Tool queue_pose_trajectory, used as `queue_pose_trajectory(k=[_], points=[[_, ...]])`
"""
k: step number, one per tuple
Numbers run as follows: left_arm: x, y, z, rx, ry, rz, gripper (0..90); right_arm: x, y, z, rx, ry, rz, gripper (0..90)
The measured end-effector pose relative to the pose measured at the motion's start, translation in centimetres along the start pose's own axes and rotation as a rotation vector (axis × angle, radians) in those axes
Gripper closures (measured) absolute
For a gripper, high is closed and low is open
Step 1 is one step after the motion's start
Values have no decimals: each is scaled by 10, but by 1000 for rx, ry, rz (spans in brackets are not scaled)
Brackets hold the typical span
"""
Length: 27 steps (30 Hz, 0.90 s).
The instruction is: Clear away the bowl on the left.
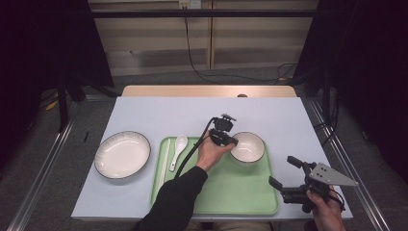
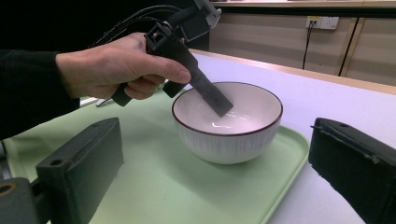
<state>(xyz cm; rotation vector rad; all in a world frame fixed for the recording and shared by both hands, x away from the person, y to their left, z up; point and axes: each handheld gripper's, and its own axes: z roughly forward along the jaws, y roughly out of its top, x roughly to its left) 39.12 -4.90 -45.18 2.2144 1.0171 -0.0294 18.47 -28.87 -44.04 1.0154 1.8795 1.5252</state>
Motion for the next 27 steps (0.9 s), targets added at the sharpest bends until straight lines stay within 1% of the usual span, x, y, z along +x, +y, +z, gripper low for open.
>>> queue_pose_trajectory(k=[1,2,4,5,7,9,10,11,13,14,15,16,17,18,19,20,21,22,23,24,25,26,27], points=[[0,0,0,5,-2,8,822,0,0,0,-1,-5,-2,28],[0,0,0,-1,-1,-2,822,0,0,0,-3,-6,-2,28],[1,0,0,2,-13,16,810,0,0,0,-2,-5,-2,28],[1,0,0,0,-14,8,805,0,0,0,-2,-5,-2,28],[1,0,0,-4,-7,14,798,0,0,0,-6,-3,-4,28],[1,-1,-1,-10,-5,7,732,0,0,0,-5,-3,-3,28],[0,-3,-1,-24,-4,25,716,0,0,0,-2,-4,-2,28],[0,-3,-1,-18,10,34,692,0,0,0,-2,-2,-2,28],[1,-3,-3,-40,2,37,623,0,0,0,-2,-6,-3,28],[1,-3,-4,-51,10,37,596,0,0,0,-3,-6,-2,28],[1,-3,-5,-50,3,48,557,0,0,-1,-6,-4,-4,28],[1,-4,-7,-63,12,55,524,0,0,-1,-4,-3,-3,28],[2,-4,-9,-77,17,72,484,0,0,0,0,-6,1,28],[2,-4,-11,-86,18,74,448,0,0,0,0,-9,3,28],[3,-4,-13,-87,30,76,405,0,0,-1,0,-8,6,28],[3,-5,-13,-97,31,75,345,0,0,-1,2,-9,10,28],[4,-5,-15,-85,33,88,286,0,0,-1,1,-7,10,28],[5,-6,-16,-88,32,90,264,0,0,-1,-1,-6,6,28],[6,-7,-17,-103,19,85,224,0,0,-1,0,-4,2,28],[7,-7,-20,-100,22,87,181,0,0,-1,-1,-6,5,28],[8,-8,-23,-114,12,77,158,0,0,-1,0,-8,11,28],[8,-8,-23,-114,12,77,119,0,0,-1,0,-8,11,28],[9,-9,-26,-127,-13,79,119,0,0,-1,0,-5,14,28]])
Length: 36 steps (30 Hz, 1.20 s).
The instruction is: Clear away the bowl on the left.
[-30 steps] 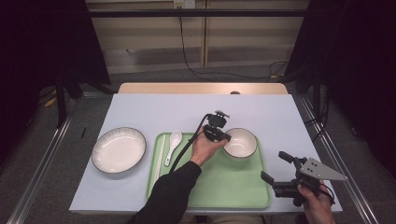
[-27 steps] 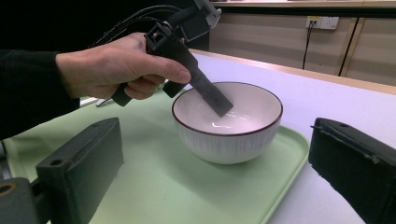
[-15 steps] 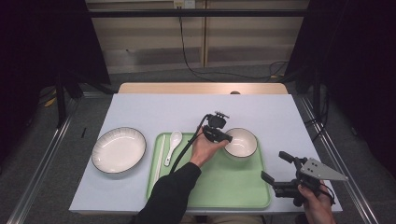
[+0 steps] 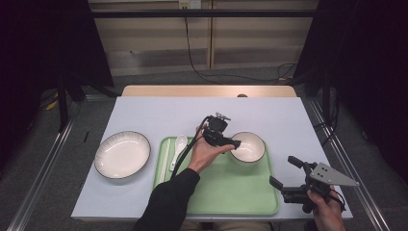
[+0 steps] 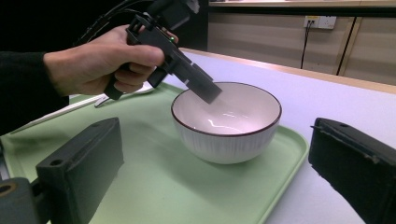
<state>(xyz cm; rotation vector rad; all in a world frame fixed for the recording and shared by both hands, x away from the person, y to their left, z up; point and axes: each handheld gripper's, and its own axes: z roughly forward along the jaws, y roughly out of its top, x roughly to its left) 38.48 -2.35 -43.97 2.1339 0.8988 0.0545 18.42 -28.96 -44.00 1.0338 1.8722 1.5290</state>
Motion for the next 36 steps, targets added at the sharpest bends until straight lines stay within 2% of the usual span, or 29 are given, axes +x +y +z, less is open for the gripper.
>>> queue_pose_trajectory(k=[1,2,3,5,6,8,11,12,13,15,17,18,19,20,23,24,25,26,28,29,32,34,35,36], points=[[1,0,-4,4,4,-7,73,-1,0,0,-1,2,-8,28],[2,-1,-7,2,8,9,39,-1,0,0,0,3,-7,28],[2,-3,-11,-23,5,37,36,-1,0,0,2,2,-3,28],[5,-5,-15,-42,-1,15,31,-1,0,0,-4,1,-6,28],[6,-7,-18,-42,7,29,33,-1,0,0,-5,0,-5,28],[8,-11,-24,-73,20,55,35,-1,0,0,-4,-3,-6,28],[12,-15,-35,-83,37,64,31,0,0,0,-2,-3,-4,28],[13,-17,-38,-108,36,65,31,0,0,0,-2,-2,-4,28],[14,-19,-45,-115,56,73,31,0,0,0,-3,-4,-4,28],[14,-20,-49,-114,66,86,46,0,0,0,-1,-2,-7,28],[15,-25,-59,-117,101,98,38,0,0,0,-2,-4,-6,28],[15,-25,-59,-117,101,98,40,0,0,1,0,-5,-9,28],[16,-28,-64,-109,123,136,41,-1,0,1,0,-5,-10,28],[16,-28,-64,-109,123,136,36,-1,0,1,0,-5,-10,28],[20,-33,-75,-96,167,154,36,0,0,1,-2,-3,-6,28],[22,-36,-78,-112,183,148,34,0,0,1,-1,-5,-7,28],[26,-39,-87,-109,209,161,41,0,0,1,3,-3,-2,28],[26,-39,-87,-109,209,161,38,0,0,1,3,-3,-2,28],[36,-46,-102,-150,213,125,39,0,0,1,1,-6,-5,28],[36,-46,-102,-150,213,125,39,0,0,1,1,-6,-5,28],[43,-55,-115,-163,248,127,37,1,1,2,0,-6,-3,28],[46,-62,-124,-168,273,92,38,1,0,2,0,-10,-4,28],[46,-65,-129,-196,281,80,39,1,1,2,2,-8,-5,28],[49,-69,-138,-201,286,94,37,0,1,2,0,-13,-5,28]])
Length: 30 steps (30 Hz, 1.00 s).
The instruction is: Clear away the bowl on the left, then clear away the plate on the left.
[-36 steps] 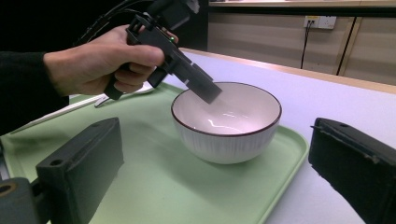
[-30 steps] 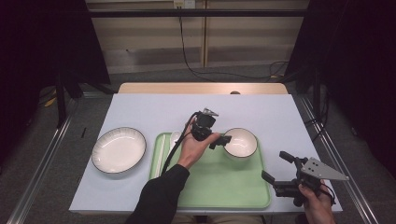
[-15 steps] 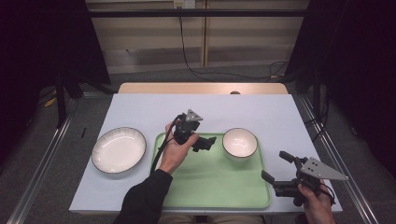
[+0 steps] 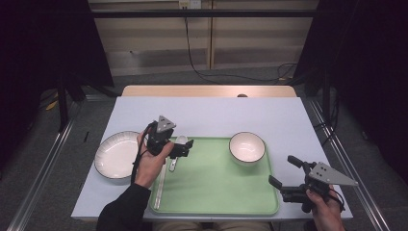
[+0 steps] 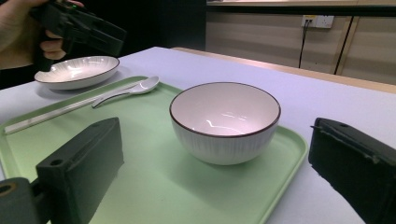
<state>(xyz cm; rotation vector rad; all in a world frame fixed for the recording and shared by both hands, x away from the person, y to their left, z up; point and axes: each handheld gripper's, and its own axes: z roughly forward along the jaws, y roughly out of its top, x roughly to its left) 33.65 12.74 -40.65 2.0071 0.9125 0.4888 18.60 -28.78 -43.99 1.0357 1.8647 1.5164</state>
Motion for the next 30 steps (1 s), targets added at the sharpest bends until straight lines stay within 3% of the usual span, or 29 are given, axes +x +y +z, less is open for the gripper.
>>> queue_pose_trajectory(k=[2,4,7,13,20,22,27,30], points=[[3,-2,-4,0,6,4,37,0,0,0,3,-1,-1,28],[8,-9,-11,-21,9,-18,35,-1,0,0,0,-2,-5,28],[17,-17,-19,-16,26,-9,35,0,0,1,4,-4,2,28],[32,-28,-33,-36,30,-41,33,-2,0,1,10,-8,-5,28],[48,-36,-53,-80,65,-89,41,-2,0,1,8,-14,0,28],[55,-39,-63,-81,89,-71,41,-2,0,1,7,-13,-10,28],[66,-42,-73,-96,87,-90,39,-2,0,1,4,-14,-5,28],[74,-45,-79,-104,79,-125,42,-2,0,2,8,-11,-8,28]])
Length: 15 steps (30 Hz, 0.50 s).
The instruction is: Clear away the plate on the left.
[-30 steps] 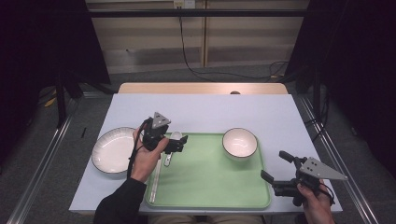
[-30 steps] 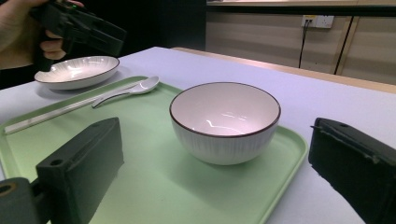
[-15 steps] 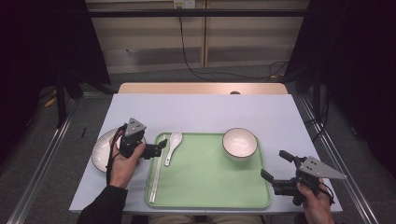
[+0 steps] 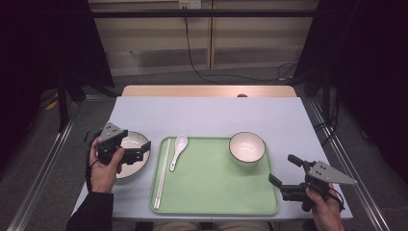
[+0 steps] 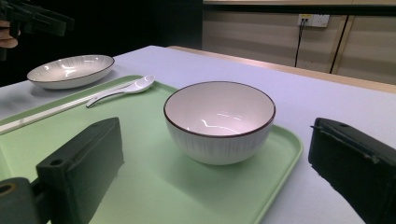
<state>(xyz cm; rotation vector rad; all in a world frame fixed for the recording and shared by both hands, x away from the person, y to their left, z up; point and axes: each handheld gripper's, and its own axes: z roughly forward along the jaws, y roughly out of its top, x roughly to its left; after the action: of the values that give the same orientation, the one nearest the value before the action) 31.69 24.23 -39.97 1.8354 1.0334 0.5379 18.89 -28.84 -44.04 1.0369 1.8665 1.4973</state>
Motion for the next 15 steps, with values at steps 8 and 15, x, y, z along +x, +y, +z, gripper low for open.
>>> queue_pose_trajectory(k=[8,15], points=[[15,-11,-15,48,42,16,52,1,0,0,1,1,1,28],[36,-24,-33,66,104,-15,66,1,0,-1,-5,5,-3,28]])
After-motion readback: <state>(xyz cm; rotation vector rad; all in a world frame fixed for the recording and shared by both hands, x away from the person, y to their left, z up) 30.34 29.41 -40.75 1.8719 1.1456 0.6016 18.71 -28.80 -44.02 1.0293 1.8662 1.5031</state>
